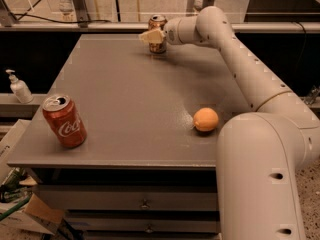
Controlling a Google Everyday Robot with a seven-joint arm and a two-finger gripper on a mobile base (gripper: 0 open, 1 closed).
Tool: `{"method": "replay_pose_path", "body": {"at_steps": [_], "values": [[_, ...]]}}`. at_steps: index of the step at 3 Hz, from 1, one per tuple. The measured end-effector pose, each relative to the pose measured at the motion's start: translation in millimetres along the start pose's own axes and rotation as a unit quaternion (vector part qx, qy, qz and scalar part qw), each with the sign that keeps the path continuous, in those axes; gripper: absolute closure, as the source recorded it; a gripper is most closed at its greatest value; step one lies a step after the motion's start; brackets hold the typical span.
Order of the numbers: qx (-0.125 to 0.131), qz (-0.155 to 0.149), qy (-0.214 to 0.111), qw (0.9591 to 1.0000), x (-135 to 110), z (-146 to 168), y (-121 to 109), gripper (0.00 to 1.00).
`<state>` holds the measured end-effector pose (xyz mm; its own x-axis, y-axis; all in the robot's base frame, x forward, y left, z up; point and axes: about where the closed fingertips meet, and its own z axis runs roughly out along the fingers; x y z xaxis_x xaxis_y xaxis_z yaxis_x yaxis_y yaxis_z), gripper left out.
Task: Move orange can near coke can
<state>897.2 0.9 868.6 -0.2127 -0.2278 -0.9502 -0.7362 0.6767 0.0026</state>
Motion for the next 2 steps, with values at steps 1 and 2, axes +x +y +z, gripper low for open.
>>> {"method": "replay_pose_path", "body": {"at_steps": [1,2], "values": [[-0.006,0.004,-0.001,1.0000,-2.8,-13.3,5.7,0.64],[-0.016,0.006,-0.004,0.9998,-6.1,-29.6,15.9,1.00]]}}
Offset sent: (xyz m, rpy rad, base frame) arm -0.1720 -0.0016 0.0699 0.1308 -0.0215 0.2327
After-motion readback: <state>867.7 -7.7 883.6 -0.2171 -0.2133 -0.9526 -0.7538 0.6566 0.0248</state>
